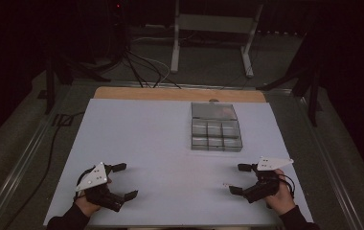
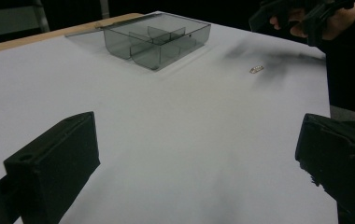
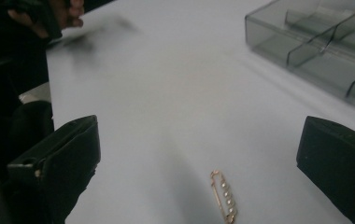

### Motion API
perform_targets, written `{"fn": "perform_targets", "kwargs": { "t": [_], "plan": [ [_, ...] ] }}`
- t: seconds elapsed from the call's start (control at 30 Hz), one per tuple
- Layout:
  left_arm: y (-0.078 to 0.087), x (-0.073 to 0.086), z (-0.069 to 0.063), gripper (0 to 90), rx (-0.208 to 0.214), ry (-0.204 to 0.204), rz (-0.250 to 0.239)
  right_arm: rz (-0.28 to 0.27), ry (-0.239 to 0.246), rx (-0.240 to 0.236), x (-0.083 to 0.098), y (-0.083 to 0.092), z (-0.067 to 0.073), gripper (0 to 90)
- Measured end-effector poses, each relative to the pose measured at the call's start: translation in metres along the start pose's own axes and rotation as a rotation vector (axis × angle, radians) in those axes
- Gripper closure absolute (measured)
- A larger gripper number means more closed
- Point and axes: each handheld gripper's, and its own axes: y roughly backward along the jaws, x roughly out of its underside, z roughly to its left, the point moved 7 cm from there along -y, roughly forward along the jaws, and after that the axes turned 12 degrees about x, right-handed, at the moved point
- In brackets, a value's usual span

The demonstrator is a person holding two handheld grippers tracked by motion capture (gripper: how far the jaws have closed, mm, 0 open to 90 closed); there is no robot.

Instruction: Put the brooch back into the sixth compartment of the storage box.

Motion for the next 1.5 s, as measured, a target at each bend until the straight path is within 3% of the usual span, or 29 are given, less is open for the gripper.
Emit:
{"fn": "perform_targets", "kwargs": {
  "t": [0.13, 0.4, 0.43, 0.57, 0.7, 1.03, 1.5],
  "plan": [
    [0.000, 0.000, 0.000, 1.1, 0.004, -0.001, 0.000, 0.034, 0.032, 0.042, 0.006, -0.008, -0.002, 0.0],
    [0.000, 0.000, -0.001, 1.1, 0.003, -0.003, 0.004, 0.089, 0.029, 0.066, 0.011, -0.014, -0.010, 9.3],
    [0.000, 0.000, -0.001, 1.1, 0.004, -0.003, 0.004, 0.097, 0.032, 0.078, 0.012, -0.015, -0.011, 15.7],
    [0.000, 0.000, 0.000, 1.1, 0.004, -0.001, 0.002, 0.118, 0.016, 0.108, 0.014, -0.018, -0.015, 24.0],
    [0.000, 0.000, 0.000, 1.1, 0.006, 0.001, -0.001, 0.144, 0.021, 0.101, 0.016, -0.019, -0.014, 37.0],
    [-0.001, 0.001, 0.000, 1.0, 0.007, 0.000, 0.007, 0.213, 0.036, 0.108, 0.024, -0.024, -0.013, 58.5],
    [-0.002, 0.002, 0.000, 1.1, 0.012, 0.002, 0.016, 0.249, 0.142, 0.137, 0.031, -0.029, -0.013, 76.2]
  ]
}}
